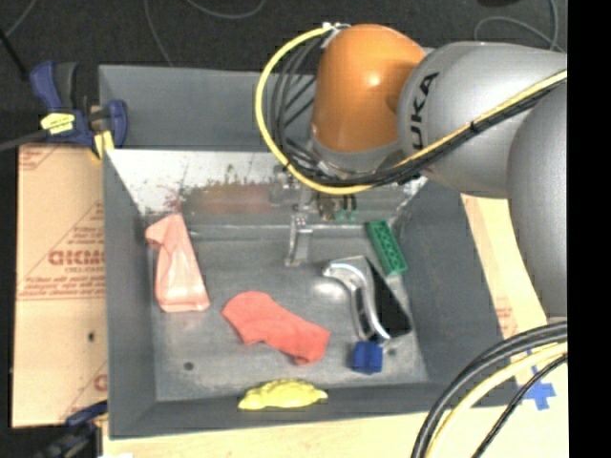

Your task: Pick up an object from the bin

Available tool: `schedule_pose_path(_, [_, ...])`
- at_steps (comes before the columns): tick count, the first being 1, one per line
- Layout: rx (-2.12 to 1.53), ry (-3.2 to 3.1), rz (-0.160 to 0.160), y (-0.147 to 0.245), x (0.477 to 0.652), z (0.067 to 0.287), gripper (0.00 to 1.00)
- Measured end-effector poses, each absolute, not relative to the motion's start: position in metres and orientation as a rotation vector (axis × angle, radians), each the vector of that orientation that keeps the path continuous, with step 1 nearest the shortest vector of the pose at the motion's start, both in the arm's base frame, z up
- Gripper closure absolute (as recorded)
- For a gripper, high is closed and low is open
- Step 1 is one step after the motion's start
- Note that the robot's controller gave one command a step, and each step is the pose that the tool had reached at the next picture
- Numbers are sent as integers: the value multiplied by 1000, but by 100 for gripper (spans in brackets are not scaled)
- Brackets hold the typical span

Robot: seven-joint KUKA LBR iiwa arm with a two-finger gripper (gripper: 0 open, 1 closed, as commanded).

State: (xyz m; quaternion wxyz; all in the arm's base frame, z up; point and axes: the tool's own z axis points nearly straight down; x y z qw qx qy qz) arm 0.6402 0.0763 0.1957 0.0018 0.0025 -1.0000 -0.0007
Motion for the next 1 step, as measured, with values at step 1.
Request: schedule_pose_path(1, [6,-3146,-4,76,641,201,0])
